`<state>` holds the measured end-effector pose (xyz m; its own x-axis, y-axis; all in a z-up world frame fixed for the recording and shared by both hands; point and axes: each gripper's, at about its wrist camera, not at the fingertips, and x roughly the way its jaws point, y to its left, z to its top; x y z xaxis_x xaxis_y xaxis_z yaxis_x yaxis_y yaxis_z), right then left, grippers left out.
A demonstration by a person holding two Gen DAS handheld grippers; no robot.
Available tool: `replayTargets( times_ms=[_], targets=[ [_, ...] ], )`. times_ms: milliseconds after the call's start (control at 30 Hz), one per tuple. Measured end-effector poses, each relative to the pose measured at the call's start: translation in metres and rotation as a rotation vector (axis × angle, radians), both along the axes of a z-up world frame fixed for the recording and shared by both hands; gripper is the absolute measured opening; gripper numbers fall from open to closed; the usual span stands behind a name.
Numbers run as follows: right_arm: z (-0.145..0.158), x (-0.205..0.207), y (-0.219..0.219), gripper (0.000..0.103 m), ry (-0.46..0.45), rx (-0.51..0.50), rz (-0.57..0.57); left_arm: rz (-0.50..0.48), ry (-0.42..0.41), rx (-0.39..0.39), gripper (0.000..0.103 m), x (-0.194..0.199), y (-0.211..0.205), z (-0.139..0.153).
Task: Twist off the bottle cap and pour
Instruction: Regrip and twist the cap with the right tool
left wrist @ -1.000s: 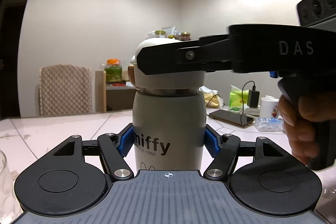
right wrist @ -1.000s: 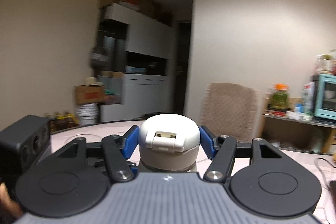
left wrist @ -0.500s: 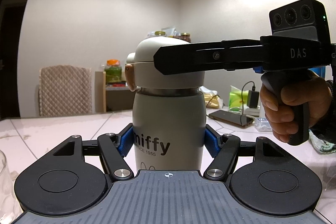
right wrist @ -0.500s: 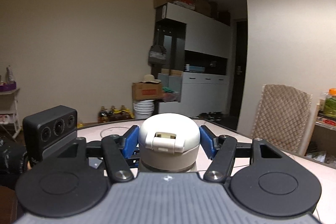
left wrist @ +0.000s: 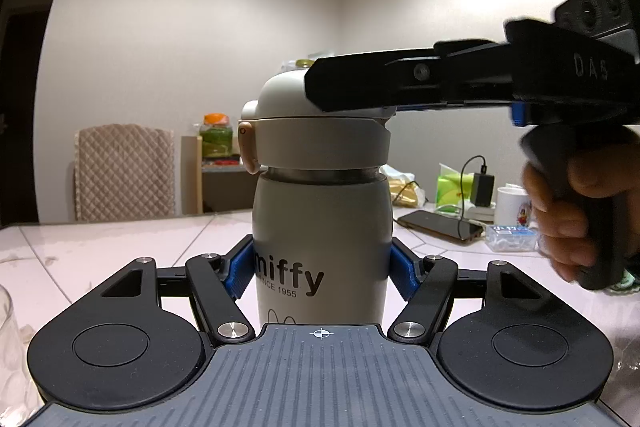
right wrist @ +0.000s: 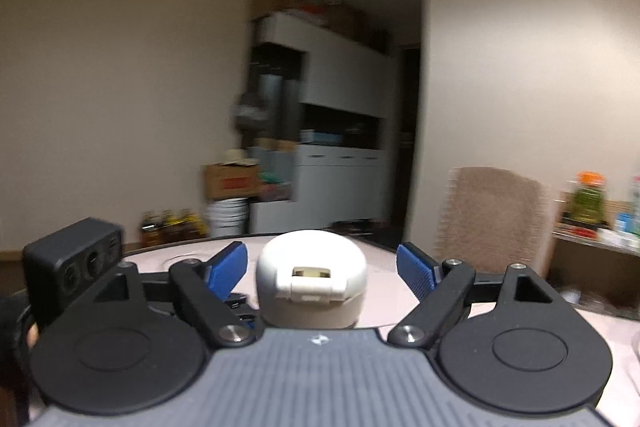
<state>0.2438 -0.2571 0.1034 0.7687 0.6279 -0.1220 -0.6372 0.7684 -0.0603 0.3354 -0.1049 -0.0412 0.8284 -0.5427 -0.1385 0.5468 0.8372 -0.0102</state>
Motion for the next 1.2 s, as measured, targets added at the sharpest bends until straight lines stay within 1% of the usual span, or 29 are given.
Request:
replayTargets(
  times_ms=[33, 133, 167, 233, 467, 633, 833, 867, 1067, 1200],
  targets=[
    [-0.001, -0.005, 0.003, 0.085, -0.001, 0.014, -0.040, 0.000, 0.000, 0.000, 0.072, 0.000, 0.001, -0.001],
    [-0.006, -0.017, 0.012, 0.086, -0.012, 0.031, -0.126, 0.001, 0.000, 0.000, 0.072, -0.018, -0.002, 0.001],
    [-0.008, -0.019, 0.012, 0.086, -0.012, 0.035, -0.137, 0.001, 0.000, 0.000, 0.072, -0.016, -0.002, 0.000],
    [-0.011, -0.022, 0.020, 0.086, -0.013, 0.037, -0.193, 0.001, 0.001, 0.000, 0.072, -0.014, -0.001, -0.001],
    [-0.032, -0.025, 0.037, 0.086, -0.044, 0.013, -0.275, 0.000, 0.001, -0.003, 0.072, -0.041, 0.002, 0.004],
    [-0.040, -0.022, 0.042, 0.086, -0.036, 0.033, -0.289, 0.000, 0.000, -0.002, 0.072, -0.062, 0.000, 0.006],
    [-0.044, -0.021, 0.049, 0.083, -0.033, 0.031, -0.295, 0.001, 0.002, -0.002, 0.072, -0.056, 0.003, 0.007],
    [-0.042, -0.023, 0.047, 0.081, -0.033, 0.030, -0.297, 0.001, 0.002, -0.002, 0.072, -0.055, 0.004, 0.007],
    [-0.043, -0.025, 0.049, 0.074, -0.028, 0.037, -0.308, 0.002, 0.001, -0.001, 0.072, -0.054, 0.007, 0.006],
    [-0.043, -0.027, 0.051, 0.065, -0.028, 0.036, -0.293, 0.002, 0.003, 0.001, 0.072, -0.054, 0.007, 0.008]
  ],
)
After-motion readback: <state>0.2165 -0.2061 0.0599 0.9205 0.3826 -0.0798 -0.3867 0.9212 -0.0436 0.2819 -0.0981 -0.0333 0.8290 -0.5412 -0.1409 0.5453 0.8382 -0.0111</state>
